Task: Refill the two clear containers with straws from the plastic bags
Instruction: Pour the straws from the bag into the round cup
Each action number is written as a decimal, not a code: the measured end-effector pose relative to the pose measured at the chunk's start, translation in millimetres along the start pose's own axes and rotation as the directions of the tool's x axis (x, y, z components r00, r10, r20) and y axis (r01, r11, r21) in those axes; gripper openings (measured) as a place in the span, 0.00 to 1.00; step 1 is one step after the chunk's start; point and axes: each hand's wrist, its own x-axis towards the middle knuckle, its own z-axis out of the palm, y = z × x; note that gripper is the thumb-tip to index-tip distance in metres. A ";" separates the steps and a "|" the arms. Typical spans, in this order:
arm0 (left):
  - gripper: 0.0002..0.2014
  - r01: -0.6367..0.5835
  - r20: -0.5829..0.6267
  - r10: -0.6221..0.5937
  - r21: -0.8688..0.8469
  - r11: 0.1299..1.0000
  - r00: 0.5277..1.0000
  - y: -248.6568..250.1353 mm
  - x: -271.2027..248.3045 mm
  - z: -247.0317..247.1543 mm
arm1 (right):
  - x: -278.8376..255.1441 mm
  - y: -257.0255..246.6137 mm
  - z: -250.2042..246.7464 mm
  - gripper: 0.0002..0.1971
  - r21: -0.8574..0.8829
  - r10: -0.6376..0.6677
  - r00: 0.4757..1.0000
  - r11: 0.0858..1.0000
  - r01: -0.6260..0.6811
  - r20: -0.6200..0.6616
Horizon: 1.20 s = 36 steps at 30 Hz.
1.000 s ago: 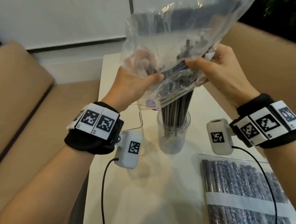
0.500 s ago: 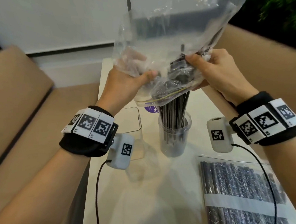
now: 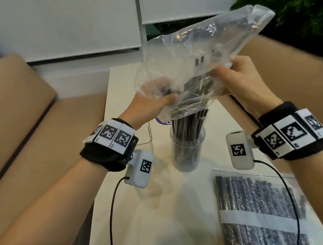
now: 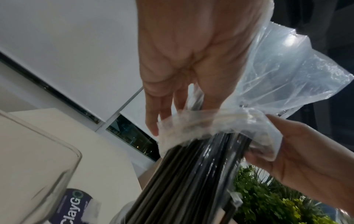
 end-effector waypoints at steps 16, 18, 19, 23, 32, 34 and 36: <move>0.07 -0.123 -0.232 0.144 0.103 0.987 0.962 16.9 -4.2 -34.4 | 3.6 -11.1 -20.1 0.15 -0.190 -0.114 0.993 0.976 0.107 -0.027; 0.07 -0.149 -0.250 0.176 0.123 0.981 0.952 19.9 -3.8 -39.1 | 1.2 -14.3 -20.7 0.17 -0.210 -0.140 0.988 0.970 0.124 -0.067; 0.08 -0.151 -0.257 0.180 0.126 0.980 0.950 20.4 -3.8 -41.0 | 0.1 -14.9 -20.2 0.18 -0.224 -0.148 0.986 0.966 0.127 -0.080; 0.10 -0.090 -0.253 0.126 0.150 0.985 0.959 15.1 -9.7 -37.3 | -3.7 -12.0 -17.3 0.11 -0.268 -0.106 0.989 0.961 0.074 -0.107; 0.14 -0.031 -0.296 0.039 0.032 0.999 0.954 5.5 -7.0 -48.0 | -2.3 3.8 -20.3 0.12 -0.340 -0.103 0.988 0.939 0.058 -0.116; 0.12 -0.002 -0.320 0.017 0.048 0.999 0.947 1.7 -5.1 -48.5 | -1.5 7.7 -17.4 0.16 -0.446 -0.100 0.987 0.895 0.033 -0.129; 0.08 0.042 -0.327 -0.003 0.114 0.993 0.945 -2.7 -5.6 -45.3 | -1.0 11.6 -14.6 0.15 -0.554 -0.041 0.994 0.832 -0.022 -0.101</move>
